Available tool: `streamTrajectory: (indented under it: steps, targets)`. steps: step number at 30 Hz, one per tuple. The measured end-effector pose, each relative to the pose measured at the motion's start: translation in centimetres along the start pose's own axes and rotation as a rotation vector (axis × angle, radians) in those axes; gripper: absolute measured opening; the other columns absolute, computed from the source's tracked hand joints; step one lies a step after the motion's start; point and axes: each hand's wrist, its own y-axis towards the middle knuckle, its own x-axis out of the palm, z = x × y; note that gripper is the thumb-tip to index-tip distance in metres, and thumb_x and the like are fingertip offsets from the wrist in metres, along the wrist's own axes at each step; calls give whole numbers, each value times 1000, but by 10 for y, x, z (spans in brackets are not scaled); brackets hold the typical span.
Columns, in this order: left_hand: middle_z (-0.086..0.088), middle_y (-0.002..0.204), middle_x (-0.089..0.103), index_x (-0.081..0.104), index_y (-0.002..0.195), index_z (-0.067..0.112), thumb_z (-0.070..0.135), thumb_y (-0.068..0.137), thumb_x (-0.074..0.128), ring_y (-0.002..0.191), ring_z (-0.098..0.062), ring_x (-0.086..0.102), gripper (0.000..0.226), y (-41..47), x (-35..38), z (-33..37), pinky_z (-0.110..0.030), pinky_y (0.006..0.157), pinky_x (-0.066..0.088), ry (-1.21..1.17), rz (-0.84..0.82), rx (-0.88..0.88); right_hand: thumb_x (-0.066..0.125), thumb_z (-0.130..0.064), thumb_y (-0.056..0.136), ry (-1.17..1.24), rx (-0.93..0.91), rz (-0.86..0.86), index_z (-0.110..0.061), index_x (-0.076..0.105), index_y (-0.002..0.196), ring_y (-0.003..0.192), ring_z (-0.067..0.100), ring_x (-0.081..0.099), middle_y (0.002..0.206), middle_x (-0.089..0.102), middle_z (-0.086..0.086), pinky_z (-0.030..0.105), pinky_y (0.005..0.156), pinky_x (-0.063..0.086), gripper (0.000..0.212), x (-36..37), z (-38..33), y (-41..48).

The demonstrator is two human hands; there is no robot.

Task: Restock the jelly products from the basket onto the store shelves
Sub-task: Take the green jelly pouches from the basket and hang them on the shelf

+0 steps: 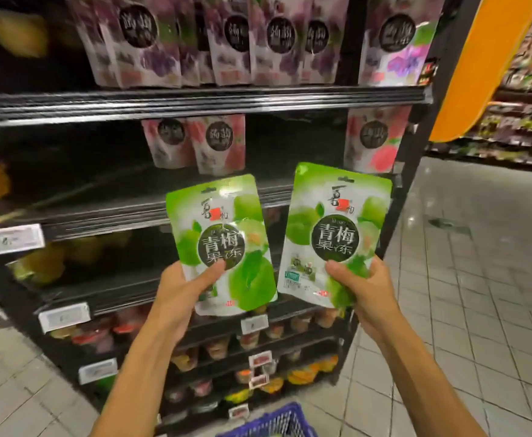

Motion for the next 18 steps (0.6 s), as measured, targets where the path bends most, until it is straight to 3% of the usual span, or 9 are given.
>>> streamTrajectory:
  steps: [3,7,12,15,18]
  targets:
    - [-6,98,78,79,90,26,34,59,82,91,-25,74,33,5,11,14,-39,79,56,41,-8,27,92,-39,48,-10,-24,15,-14,73,100,94,34,72,102,76,12,51,87,56,61,-6,-13,3]
    - [-6,94,78,78,90,24,36,55,89,87,-25,75,38,15,26,30,-29,63,59,106,-15,89,87,-30,54,-7,-45,-28,-25,77,90,92,33,73,99,77,10,45,79,60,38,-14,-30,13]
    - [-2,90,78,77,88,29,32,60,90,81,-18,76,31,39,57,52,-19,59,55,152,0,188,94,-41,47,-1,-95,-64,-31,76,90,90,30,74,99,77,9,43,75,62,48,-31,-53,40]
    - [-1,87,79,77,85,29,35,59,82,77,-16,76,27,55,82,67,-17,56,54,140,21,245,88,-28,58,-10,-141,-93,-32,76,91,92,31,74,99,77,9,42,75,62,35,-45,-72,65]
    - [-1,89,79,78,87,28,34,60,90,80,-18,76,30,71,107,81,-18,59,55,123,23,307,89,-24,63,-32,-198,-134,-30,75,94,93,31,74,100,77,9,46,79,60,35,-60,-93,92]
